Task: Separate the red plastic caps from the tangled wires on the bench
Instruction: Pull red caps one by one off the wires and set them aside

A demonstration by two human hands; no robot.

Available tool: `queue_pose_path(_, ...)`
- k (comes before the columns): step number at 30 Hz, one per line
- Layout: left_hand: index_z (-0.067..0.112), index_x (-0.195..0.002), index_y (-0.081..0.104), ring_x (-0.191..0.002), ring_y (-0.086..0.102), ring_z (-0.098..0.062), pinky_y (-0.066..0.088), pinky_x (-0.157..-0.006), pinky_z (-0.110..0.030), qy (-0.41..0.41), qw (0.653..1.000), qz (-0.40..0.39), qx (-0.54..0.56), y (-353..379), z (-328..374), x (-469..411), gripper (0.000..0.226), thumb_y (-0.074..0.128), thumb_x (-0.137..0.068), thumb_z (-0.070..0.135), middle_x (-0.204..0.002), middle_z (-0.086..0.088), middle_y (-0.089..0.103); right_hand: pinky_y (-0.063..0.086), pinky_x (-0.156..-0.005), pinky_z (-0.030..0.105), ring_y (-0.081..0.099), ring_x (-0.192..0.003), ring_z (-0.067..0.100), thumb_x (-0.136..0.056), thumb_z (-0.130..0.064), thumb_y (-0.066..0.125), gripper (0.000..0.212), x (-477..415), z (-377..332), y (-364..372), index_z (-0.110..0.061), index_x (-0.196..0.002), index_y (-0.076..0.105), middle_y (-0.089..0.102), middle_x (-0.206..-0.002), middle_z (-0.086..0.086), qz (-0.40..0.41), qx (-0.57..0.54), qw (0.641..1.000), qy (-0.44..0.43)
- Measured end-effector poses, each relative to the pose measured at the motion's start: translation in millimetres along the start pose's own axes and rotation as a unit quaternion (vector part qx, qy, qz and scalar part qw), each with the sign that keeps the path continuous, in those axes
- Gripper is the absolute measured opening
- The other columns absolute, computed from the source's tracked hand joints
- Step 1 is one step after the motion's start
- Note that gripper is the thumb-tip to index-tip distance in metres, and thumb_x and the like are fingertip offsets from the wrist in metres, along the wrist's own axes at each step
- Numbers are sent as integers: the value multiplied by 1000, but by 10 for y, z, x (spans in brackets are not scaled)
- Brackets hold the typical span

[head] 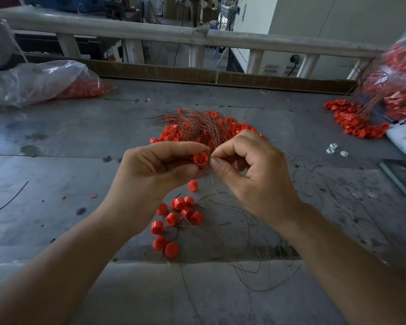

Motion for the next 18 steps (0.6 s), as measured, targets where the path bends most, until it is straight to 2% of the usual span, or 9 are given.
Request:
queue_pose_path(12,23,-91,73,-89,69,-17,53,-76,-20,-4,1000,-21,-5,-28,3,5,33,60,-64,10,-92,1,73,37,-59,10,43,-63,-4,-79,-13,62,6,-4,-1,-10,-9,-75,64,46,-71,-17,2,6,1000,-4)
queue_pose_path(18,25,-85,75,-89,69,-18,54,-77,-22,-6,1000,-25,3,-38,8,13,29,63,-62,14,-91,0,73,38,-59,11,43,-63,-4,-80,-12,62,6,-3,-17,-15,-9,-75,64,45,-71,-17,-3,6,1000,-10)
Point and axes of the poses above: each hand's wrist, its own x-axis away from the middle knuckle, its own y-axis out of the palm, z = x × y, the point moved 3 cm from there along -x, towards the middle knuckle
